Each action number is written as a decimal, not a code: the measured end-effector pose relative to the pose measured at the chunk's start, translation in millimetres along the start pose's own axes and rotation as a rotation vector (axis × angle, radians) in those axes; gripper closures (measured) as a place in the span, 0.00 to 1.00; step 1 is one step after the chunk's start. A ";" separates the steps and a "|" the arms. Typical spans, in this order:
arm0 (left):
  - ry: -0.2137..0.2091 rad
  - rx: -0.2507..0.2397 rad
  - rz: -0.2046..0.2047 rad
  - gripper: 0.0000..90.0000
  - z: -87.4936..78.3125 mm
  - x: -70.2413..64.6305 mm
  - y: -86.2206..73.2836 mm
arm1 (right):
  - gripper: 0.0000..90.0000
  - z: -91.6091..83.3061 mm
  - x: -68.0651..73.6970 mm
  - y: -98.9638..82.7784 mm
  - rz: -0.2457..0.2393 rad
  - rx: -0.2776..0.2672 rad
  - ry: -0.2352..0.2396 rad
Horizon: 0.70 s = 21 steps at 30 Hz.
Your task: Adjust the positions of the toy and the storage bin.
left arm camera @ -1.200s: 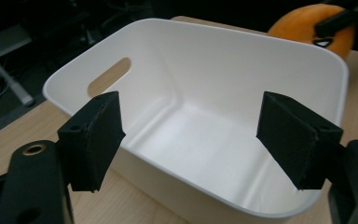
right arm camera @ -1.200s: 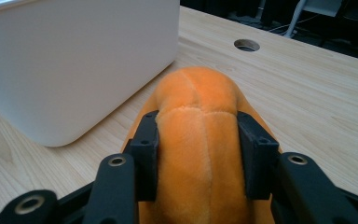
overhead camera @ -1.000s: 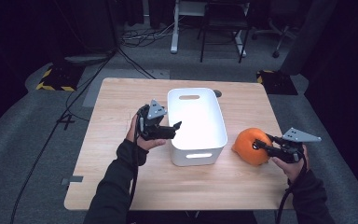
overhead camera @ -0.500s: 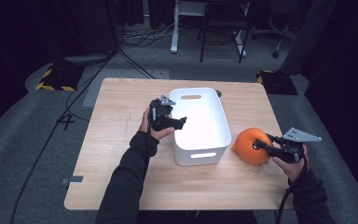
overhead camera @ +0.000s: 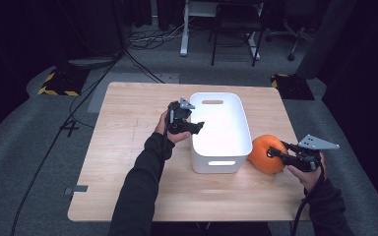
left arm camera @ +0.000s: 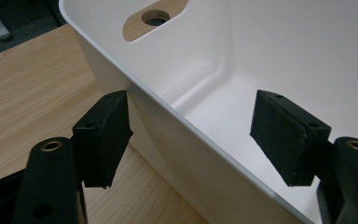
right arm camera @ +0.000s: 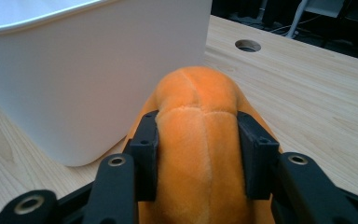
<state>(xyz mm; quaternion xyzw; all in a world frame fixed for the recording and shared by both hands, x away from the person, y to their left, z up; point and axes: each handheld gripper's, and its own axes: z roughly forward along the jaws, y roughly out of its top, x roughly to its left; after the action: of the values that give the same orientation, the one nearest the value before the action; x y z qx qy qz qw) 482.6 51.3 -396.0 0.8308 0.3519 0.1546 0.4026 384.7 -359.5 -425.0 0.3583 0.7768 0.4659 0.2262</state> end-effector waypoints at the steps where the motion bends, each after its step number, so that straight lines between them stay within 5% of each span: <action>1: 0.000 0.000 0.000 0.33 0.0 0.0 0.0 | 0.64 0.0 0.0 0.0 0.000 0.000 0.000; 7: 0.018 -0.034 -0.016 0.25 -11.1 -0.6 1.4 | 0.64 -0.2 -0.7 -0.3 -0.006 0.002 0.002; 14: 0.034 -0.119 0.033 0.20 -67.9 -4.3 -14.4 | 0.64 -0.2 -0.6 -0.6 0.002 -0.002 0.003; 21: 0.069 -0.096 0.049 0.19 -98.6 -3.2 -42.9 | 0.63 0.8 0.1 -0.4 -0.007 0.002 0.005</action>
<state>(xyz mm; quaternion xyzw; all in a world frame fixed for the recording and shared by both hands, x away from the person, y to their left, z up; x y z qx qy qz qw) 407.3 122.6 -367.4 0.8129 0.3376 0.2097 0.4256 385.0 -359.1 -425.7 0.3547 0.7791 0.4651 0.2256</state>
